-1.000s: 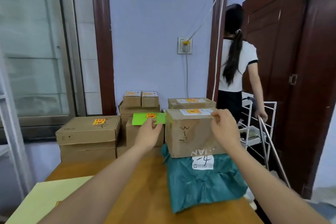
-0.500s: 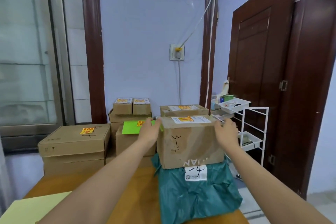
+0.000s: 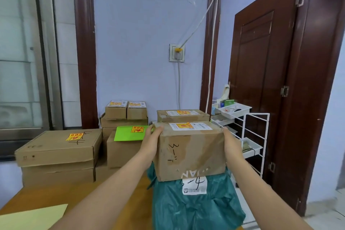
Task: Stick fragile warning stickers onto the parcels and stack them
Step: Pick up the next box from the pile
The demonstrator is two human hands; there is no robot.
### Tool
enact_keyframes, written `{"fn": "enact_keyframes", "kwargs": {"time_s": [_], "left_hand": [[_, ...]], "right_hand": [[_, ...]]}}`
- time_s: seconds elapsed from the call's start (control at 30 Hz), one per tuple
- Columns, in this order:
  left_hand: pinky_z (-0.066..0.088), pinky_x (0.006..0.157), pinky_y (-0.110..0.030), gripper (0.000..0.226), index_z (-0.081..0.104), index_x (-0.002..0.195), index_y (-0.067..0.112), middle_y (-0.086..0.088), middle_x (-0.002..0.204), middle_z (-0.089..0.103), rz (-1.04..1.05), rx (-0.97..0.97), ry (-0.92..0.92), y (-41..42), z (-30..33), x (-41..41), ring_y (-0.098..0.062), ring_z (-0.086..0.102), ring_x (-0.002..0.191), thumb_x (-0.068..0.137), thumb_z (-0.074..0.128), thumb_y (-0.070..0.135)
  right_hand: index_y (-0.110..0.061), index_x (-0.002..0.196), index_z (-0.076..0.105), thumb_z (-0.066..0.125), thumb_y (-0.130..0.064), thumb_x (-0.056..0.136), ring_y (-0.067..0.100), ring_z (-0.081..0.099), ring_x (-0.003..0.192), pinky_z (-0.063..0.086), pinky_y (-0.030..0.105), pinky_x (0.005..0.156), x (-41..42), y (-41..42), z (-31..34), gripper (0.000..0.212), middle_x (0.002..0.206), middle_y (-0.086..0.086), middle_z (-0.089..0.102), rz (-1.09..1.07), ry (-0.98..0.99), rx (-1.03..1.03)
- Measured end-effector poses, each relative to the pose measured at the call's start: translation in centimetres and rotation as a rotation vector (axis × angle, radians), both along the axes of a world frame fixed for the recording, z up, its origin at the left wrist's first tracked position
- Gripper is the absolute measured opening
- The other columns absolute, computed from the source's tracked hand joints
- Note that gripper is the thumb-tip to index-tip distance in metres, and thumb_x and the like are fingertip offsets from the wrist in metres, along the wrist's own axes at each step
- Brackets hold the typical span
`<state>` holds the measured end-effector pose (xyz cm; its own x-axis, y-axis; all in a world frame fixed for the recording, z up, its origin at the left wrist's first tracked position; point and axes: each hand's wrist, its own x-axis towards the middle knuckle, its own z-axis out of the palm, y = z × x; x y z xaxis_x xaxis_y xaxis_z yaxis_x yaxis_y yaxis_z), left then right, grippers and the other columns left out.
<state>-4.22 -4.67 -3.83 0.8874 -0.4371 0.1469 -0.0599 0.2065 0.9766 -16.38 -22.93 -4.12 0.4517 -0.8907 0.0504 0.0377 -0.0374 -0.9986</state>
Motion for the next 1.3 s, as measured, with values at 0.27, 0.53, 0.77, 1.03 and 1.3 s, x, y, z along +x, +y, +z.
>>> {"fn": "enact_keyframes", "kwargs": {"time_s": [0.27, 0.53, 0.77, 1.03, 1.3], "left_hand": [[0.036, 0.068, -0.026, 0.056, 0.027, 0.146, 0.024, 0.001, 0.128, 0.047, -0.035, -0.022, -0.005, -0.8, 0.2, 1.8, -0.012, 0.046, 0.098, 0.096, 0.051, 0.029], [0.045, 0.057, -0.024, 0.031, 0.060, 0.115, 0.018, -0.005, 0.100, 0.068, -0.051, -0.017, 0.110, -1.4, -0.3, 2.6, -0.014, 0.063, 0.079, 0.095, 0.047, 0.038], [0.050, 0.071, -0.036, 0.033, 0.070, 0.100, 0.013, -0.011, 0.090, 0.071, -0.085, -0.112, 0.246, -2.5, -0.4, 3.0, -0.028, 0.064, 0.081, 0.093, 0.049, 0.038], [0.053, 0.067, -0.037, 0.045, 0.059, 0.121, 0.013, -0.014, 0.110, 0.067, -0.052, -0.227, 0.303, -2.0, 0.4, 2.2, -0.031, 0.065, 0.093, 0.084, 0.059, 0.037], [0.051, 0.064, -0.032, 0.030, 0.057, 0.116, 0.015, -0.014, 0.104, 0.063, -0.031, -0.323, 0.276, 0.8, 2.1, 0.1, -0.026, 0.061, 0.086, 0.090, 0.058, 0.030]], "right_hand": [[-0.022, 0.096, 0.058, 0.042, -0.044, 0.097, 0.024, 0.053, 0.098, 0.040, 0.038, 0.091, 0.2, 0.0, -0.6, 0.026, 0.103, 0.004, 0.060, 0.017, -0.075, 0.017], [-0.023, 0.089, 0.057, 0.042, -0.050, 0.096, 0.020, 0.054, 0.086, 0.039, 0.035, 0.084, 0.3, -0.1, -1.3, 0.032, 0.086, -0.003, 0.057, 0.062, -0.105, 0.046], [-0.023, 0.099, 0.061, 0.045, -0.055, 0.092, 0.024, 0.058, 0.097, 0.045, 0.039, 0.090, 0.3, -0.2, -1.6, 0.036, 0.100, 0.003, 0.064, 0.087, -0.119, 0.104], [-0.027, 0.114, 0.067, 0.052, -0.062, 0.084, 0.025, 0.060, 0.104, 0.046, 0.048, 0.098, -0.1, 1.3, -1.2, 0.049, 0.111, 0.002, 0.067, 0.030, -0.182, 0.128], [-0.025, 0.114, 0.066, 0.052, -0.060, 0.084, 0.024, 0.060, 0.104, 0.047, 0.048, 0.097, -1.6, 4.2, 0.2, 0.049, 0.112, 0.001, 0.066, 0.015, -0.234, 0.043]]}}
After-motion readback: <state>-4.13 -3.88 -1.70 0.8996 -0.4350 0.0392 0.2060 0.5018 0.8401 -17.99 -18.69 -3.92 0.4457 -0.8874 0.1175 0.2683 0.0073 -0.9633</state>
